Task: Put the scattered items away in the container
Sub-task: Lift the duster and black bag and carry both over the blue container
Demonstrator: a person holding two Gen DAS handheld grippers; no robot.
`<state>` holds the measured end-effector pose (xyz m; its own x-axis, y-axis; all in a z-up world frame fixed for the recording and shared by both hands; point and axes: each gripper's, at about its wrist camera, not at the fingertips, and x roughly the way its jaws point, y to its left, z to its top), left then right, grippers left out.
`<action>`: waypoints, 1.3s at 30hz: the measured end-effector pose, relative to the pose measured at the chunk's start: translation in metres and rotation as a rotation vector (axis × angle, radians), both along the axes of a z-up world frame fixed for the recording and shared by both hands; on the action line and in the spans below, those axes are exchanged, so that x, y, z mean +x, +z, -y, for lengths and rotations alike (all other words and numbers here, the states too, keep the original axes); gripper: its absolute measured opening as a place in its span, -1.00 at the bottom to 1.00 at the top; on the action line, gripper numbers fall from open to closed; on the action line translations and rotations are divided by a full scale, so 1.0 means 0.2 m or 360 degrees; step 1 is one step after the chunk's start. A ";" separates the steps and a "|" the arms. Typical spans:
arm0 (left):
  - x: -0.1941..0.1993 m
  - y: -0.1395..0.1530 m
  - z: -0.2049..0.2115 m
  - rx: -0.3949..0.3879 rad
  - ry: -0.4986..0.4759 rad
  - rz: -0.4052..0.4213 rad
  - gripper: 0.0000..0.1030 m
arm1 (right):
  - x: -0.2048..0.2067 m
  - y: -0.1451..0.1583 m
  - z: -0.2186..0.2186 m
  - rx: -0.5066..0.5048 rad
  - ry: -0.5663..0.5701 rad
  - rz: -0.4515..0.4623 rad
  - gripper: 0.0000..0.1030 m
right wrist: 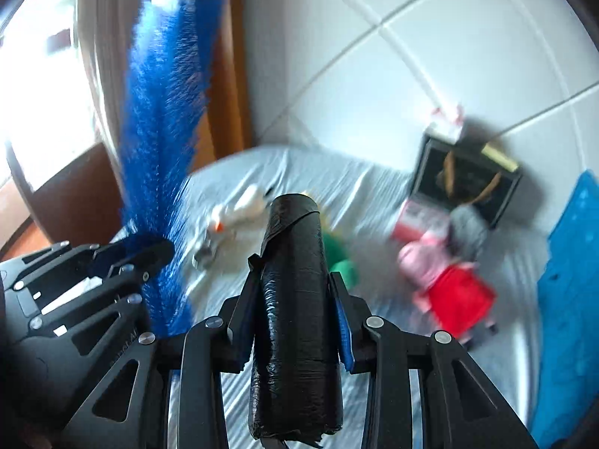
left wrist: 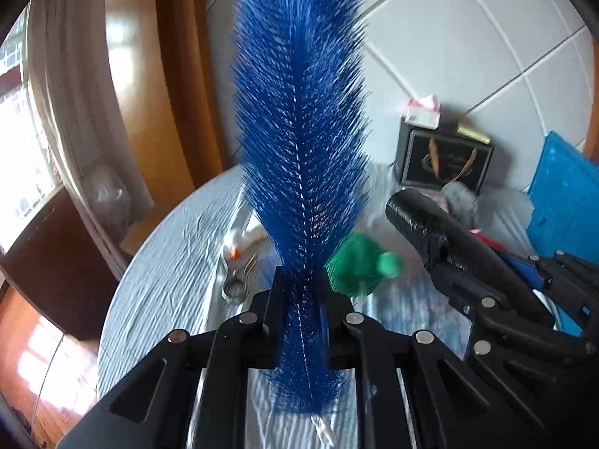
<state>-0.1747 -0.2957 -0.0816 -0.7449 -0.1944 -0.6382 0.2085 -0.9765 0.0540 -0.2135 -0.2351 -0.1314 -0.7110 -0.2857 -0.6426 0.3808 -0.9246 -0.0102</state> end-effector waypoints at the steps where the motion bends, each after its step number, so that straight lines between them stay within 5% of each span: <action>1: 0.00 0.05 -0.03 -0.0008 -0.0033 -0.0031 -0.73 | 0.02 0.06 -0.03 -0.0006 -0.0027 -0.0041 -0.32; 16: -0.07 0.58 -0.66 0.0012 -0.0544 -0.0306 -0.76 | 0.27 0.68 -0.77 0.0046 -0.0603 -0.0427 -0.33; 27: -0.26 1.10 -1.61 0.0096 -0.0828 -0.0523 -0.76 | 0.35 1.12 -1.76 0.0077 -0.0880 -0.0684 -0.33; 33: -0.41 1.33 -2.21 0.0237 -0.0952 -0.0458 -0.76 | 0.26 1.23 -2.44 0.0105 -0.0951 -0.0671 -0.33; 39: -0.56 1.24 -2.72 0.0211 -0.0928 -0.0265 -0.76 | 0.12 1.11 -2.95 0.0095 -0.1002 -0.0475 -0.33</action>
<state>-0.2860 0.2479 0.1660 -0.7963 0.3475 -0.4951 -0.3660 -0.9285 -0.0630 -0.1905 0.3557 0.0899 -0.8782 0.2682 -0.3959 -0.2541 -0.9631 -0.0888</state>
